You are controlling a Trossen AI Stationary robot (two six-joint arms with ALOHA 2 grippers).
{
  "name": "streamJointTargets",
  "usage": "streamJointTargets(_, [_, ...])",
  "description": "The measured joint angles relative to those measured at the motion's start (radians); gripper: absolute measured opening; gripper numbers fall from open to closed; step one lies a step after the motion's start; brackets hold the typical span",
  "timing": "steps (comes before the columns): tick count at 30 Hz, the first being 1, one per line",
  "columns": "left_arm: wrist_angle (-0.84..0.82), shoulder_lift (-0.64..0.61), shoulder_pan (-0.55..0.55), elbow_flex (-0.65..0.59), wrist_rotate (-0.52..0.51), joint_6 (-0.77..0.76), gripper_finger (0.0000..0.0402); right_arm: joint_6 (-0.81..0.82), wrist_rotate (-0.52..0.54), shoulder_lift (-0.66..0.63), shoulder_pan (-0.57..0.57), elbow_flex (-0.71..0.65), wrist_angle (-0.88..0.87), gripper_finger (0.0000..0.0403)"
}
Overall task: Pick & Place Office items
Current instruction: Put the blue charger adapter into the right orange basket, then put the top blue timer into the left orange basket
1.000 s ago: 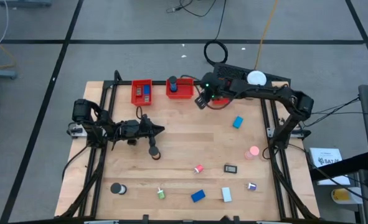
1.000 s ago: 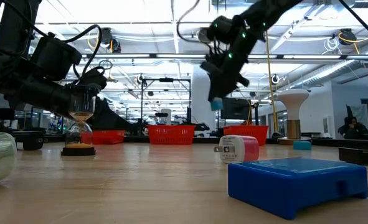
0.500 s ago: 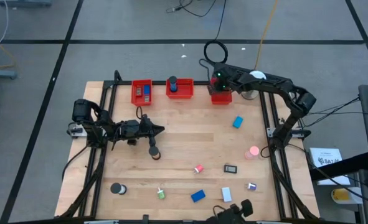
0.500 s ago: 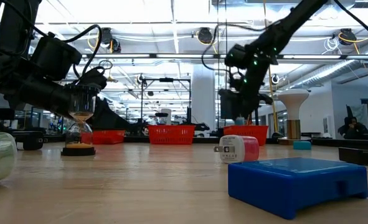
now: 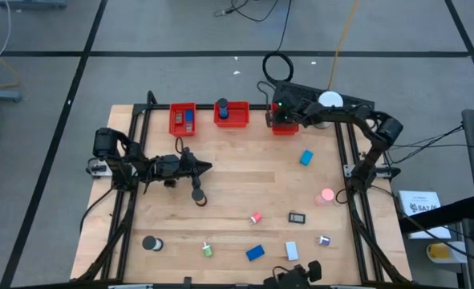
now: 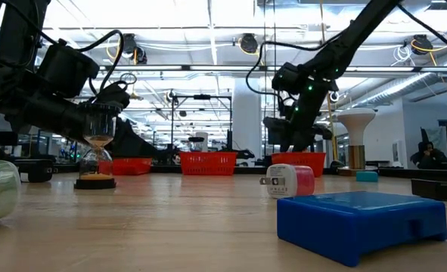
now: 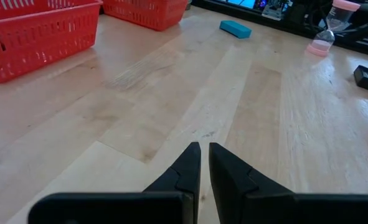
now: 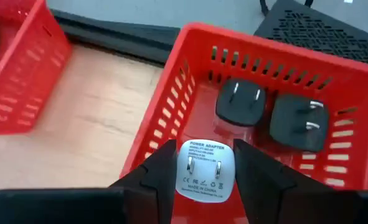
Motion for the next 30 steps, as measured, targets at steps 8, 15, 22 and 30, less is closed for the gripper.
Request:
streamJointTargets(8, [0.000,0.000,0.000,0.000,0.000,-0.003,0.0033,0.018,0.007,0.059,0.005,0.002,0.066,0.0125])
streamJointTargets(15, [0.000,0.000,-0.001,0.000,0.001,-0.003,0.0033,0.016,0.035,0.060,0.004,0.002,0.061,0.0140])
streamJointTargets(22, [0.000,0.000,-0.001,0.000,0.007,-0.026,0.0033,0.011,0.034,0.060,0.004,0.002,0.059,0.0187])
streamJointTargets(30, [0.005,0.000,-0.001,0.022,0.009,-0.056,0.0033,-0.065,0.034,-0.012,0.012,0.002,0.051,0.0189])
